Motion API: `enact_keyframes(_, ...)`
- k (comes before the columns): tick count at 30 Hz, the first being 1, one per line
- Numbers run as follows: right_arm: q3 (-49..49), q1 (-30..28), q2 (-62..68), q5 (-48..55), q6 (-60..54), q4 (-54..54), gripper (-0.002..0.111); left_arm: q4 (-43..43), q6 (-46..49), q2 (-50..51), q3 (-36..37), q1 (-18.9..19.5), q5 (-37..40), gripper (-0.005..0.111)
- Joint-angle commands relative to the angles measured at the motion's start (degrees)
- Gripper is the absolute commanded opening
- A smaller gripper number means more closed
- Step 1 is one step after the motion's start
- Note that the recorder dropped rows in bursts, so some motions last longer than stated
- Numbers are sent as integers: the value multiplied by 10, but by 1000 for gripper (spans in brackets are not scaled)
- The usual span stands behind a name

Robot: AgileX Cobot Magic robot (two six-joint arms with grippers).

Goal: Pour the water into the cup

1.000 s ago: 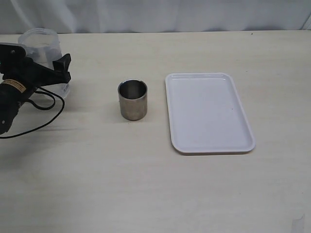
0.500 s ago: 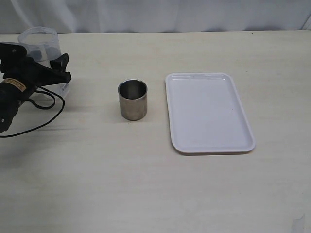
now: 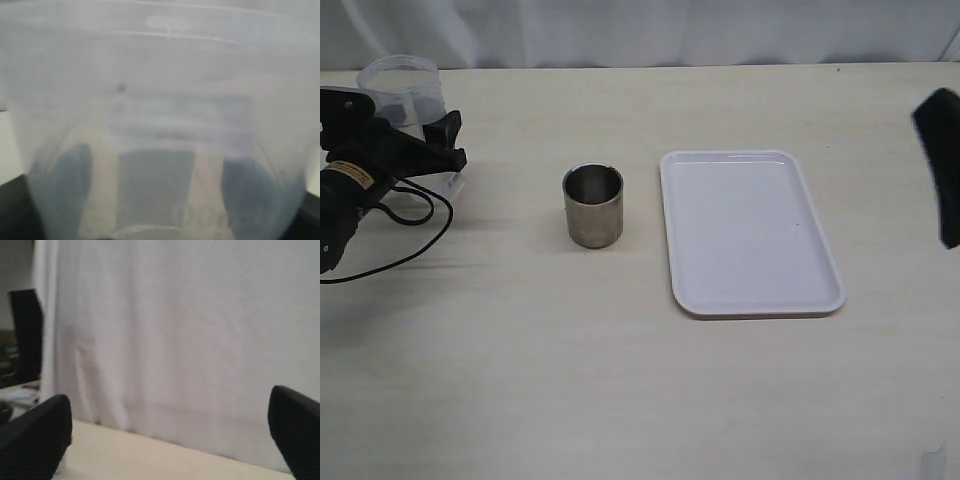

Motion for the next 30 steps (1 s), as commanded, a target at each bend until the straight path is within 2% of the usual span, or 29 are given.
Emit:
enact_keyframes(1, -42, -1, 155, -101, 22, -129, 104, 4, -3, 2, 2, 2, 38, 0)
enact_keyframes(4, -68, -1, 274, -144, -5, -168, 104, 4, -3, 2, 2, 2, 37, 0)
enact_keyframes(8, -143, -1, 517, -250, -77, -224, 104, 4, -3, 2, 2, 2, 33, 0)
enact_keyframes(13, -238, 3, 703, -256, -165, -237, 104, 4, -3, 2, 2, 2, 33, 0)
enact_keyframes(15, -293, 37, 782, -256, -165, -236, 104, 4, -3, 2, 2, 2, 33, 0)
enact_keyframes(24, -429, 100, 890, -256, -170, -233, 104, 4, -3, 2, 2, 2, 33, 0)
enact_keyframes(30, -467, 134, 929, -256, -170, -229, 104, 4, -3, 2, 2, 2, 33, 0)
